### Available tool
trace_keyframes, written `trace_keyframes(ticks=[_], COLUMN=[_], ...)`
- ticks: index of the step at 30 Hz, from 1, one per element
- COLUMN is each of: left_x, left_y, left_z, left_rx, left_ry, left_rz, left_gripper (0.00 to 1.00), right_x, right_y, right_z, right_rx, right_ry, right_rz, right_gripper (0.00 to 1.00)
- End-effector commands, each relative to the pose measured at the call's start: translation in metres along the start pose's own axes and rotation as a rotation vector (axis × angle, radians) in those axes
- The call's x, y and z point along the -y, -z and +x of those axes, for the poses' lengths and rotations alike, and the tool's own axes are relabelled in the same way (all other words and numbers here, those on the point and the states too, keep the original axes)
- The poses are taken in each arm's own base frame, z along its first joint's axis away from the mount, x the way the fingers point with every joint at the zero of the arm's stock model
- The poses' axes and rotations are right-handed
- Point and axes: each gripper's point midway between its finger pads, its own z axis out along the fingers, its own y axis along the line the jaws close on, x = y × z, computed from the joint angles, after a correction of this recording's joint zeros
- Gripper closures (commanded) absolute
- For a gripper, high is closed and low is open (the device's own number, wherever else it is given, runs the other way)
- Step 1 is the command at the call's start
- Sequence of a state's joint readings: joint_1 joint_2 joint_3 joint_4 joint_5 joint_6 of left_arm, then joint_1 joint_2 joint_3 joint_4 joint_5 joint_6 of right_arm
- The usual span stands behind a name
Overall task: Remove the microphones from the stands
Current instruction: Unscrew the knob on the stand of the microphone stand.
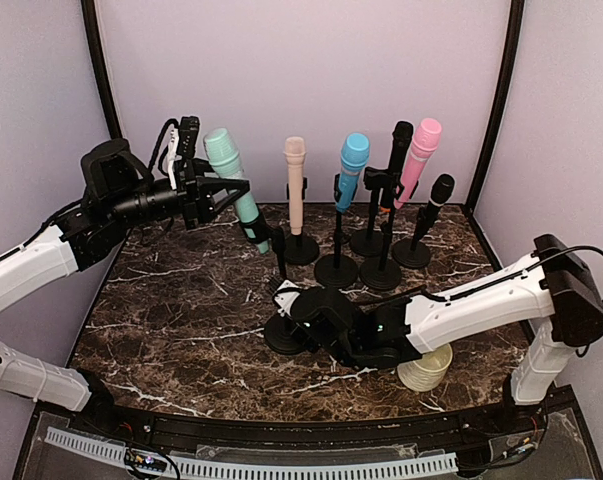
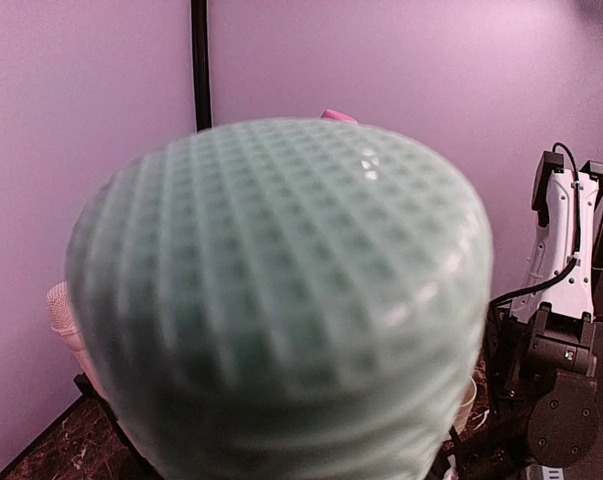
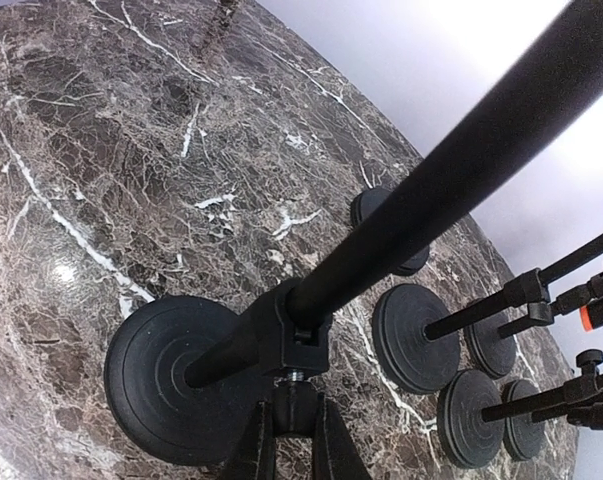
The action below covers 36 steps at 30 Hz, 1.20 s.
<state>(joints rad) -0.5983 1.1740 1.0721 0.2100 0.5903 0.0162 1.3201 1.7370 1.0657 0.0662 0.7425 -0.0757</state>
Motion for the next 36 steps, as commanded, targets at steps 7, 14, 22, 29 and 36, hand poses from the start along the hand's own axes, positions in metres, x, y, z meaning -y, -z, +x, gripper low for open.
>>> trace_keyframes(ticks=[7,14,22,29,36], left_x=[-0.007,-0.007,-0.007,-0.007,-0.007], left_y=[0.000,-0.001,-0.001,0.000,0.000], left_z=[0.057,0.057,0.058,0.058,0.057], left_rx=[-0.164,-0.163,-0.164,-0.162,-0.161], left_ry=[0.038,0.042,0.045,0.045,0.040], left_rz=[-0.024,-0.021,-0.023,-0.022,-0.028], left_gripper=[0.78,0.78,0.78,0.78,0.78], right_x=[0.023,0.039,0.040,0.021,0.010], right_y=[0.035,0.058,0.055,0.037,0.023], right_z=[-0.021,-0.021,-0.030,-0.022,-0.012], right_rx=[0.121,0.210,0.194,0.123,0.096], right_ry=[-0.223,-0.597,-1.121,-1.354,-1.426], right_rz=[-0.059,-0.225,-0.402,-0.486,-0.507], right_gripper=[0.41,0.30,0.29,0.29,0.34])
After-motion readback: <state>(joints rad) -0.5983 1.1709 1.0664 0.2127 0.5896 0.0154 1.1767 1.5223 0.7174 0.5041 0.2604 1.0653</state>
